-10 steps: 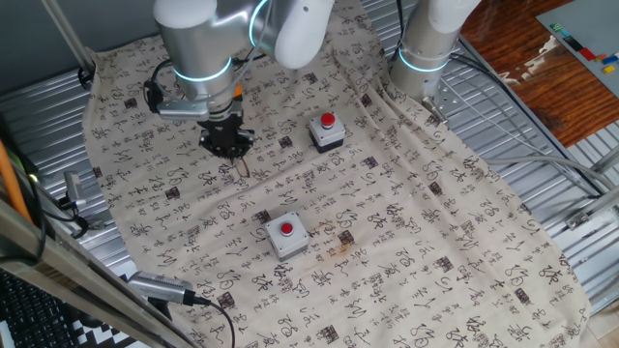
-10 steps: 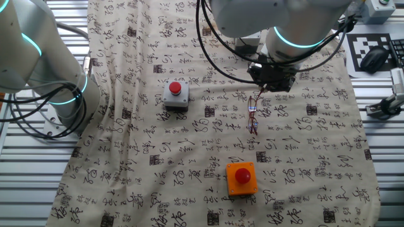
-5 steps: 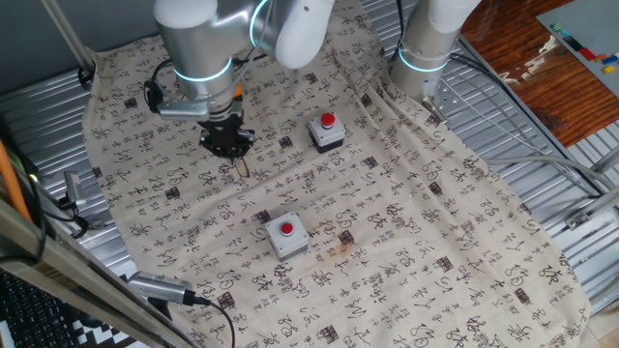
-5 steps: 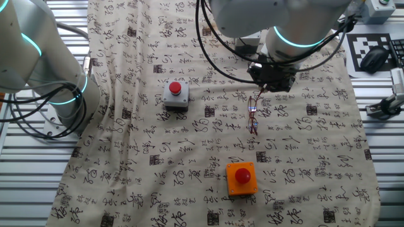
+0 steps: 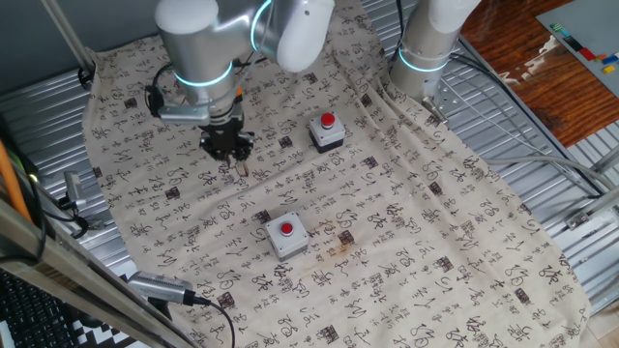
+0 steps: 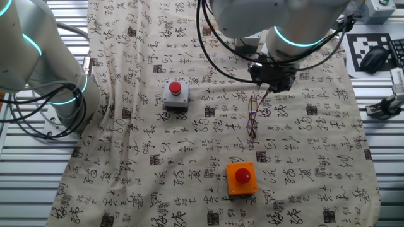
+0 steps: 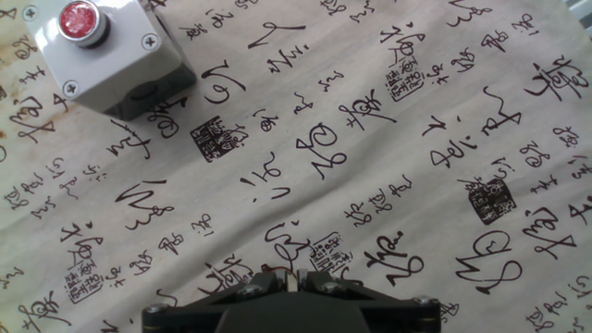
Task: Unfold the leg of the glasses (with one hand)
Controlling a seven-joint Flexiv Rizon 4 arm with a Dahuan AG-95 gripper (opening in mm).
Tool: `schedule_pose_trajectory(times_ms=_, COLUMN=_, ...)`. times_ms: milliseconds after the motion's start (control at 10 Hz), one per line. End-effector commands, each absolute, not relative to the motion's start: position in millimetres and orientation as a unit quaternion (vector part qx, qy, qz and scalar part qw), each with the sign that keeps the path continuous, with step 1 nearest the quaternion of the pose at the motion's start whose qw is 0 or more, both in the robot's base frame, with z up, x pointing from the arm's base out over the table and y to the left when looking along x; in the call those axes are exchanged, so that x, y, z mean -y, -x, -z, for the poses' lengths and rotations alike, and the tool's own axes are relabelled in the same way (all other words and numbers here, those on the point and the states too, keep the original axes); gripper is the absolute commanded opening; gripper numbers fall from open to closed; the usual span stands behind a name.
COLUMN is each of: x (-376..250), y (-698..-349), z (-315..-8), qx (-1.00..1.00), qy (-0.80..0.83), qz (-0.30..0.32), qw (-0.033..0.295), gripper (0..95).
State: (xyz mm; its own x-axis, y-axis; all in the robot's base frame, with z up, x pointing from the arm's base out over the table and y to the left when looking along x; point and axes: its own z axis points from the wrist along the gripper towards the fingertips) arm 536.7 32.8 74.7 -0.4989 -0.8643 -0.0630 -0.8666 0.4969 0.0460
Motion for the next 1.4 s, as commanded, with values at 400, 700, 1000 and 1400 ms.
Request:
schedule_pose_trajectory(times_ms=400, x=-46.6, y=-535.9, z=-67.8, qx=-0.871, qy=0.492, qz=-0.017, qw=0.005, gripper=0.0)
schedule_pose_trajectory(times_ms=700, x=-46.1, y=-536.3, z=-66.2, qx=-0.867, qy=0.499, qz=0.011, qw=-0.017, gripper=0.0)
schedule_pose_trajectory(times_ms=1000, x=-43.4, y=-533.3, z=-64.3, qx=-0.862, qy=0.505, qz=0.032, qw=-0.033, gripper=0.0)
schedule_pose_trajectory(times_ms=1400, x=-37.9, y=-532.6, z=-65.2, qx=-0.854, qy=0.516, qz=0.048, qw=-0.046, gripper=0.0)
